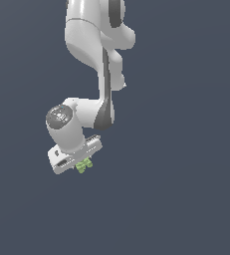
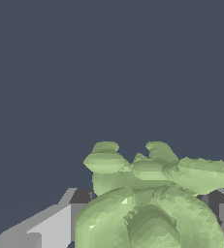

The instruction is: Pick up the object and move it to a goal position.

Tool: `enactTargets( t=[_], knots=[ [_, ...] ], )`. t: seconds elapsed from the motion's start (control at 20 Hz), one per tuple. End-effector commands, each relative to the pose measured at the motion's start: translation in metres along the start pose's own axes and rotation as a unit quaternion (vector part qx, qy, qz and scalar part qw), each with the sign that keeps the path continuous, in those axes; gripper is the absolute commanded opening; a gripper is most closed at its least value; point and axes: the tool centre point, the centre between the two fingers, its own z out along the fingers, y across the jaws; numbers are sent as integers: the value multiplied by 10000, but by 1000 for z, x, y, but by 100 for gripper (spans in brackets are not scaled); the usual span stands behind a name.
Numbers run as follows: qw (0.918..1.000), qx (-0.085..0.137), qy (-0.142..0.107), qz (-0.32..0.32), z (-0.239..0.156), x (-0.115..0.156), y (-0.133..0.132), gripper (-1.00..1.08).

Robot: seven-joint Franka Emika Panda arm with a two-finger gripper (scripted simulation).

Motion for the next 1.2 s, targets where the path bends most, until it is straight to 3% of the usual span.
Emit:
enactTargets(
  t=[0.0,0.55,1.15],
  knots=[
    [10000,1,0,-6,-3,-2,18,-100],
    [10000,1,-2,-6,-12,-7,76,-100],
    [10000,1,-2,-6,-16,-8,98,-100]
  ],
)
